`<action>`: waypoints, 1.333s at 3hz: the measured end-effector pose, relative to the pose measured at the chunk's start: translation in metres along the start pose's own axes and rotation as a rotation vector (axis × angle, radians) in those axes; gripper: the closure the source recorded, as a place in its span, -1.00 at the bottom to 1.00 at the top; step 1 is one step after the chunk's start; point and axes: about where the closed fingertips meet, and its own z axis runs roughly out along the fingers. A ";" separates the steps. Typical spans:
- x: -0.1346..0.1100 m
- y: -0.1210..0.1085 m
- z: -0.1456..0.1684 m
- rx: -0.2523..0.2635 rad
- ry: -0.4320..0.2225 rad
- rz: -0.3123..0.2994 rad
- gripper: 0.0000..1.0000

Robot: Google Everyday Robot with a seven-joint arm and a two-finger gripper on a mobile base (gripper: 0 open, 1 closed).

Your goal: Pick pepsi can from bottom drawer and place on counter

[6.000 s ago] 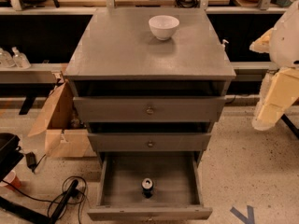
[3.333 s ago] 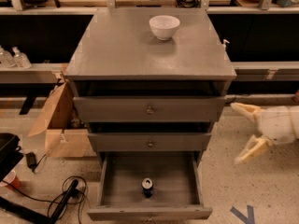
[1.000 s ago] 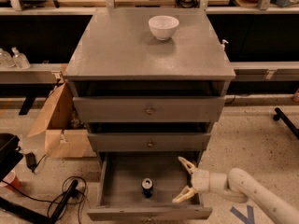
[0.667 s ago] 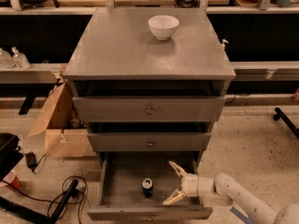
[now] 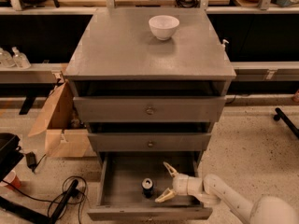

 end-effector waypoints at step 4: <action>0.046 0.022 0.078 -0.061 0.080 0.078 -1.00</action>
Offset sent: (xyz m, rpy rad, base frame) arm 0.0167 0.0434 -0.0632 -0.0746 0.0771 -0.0047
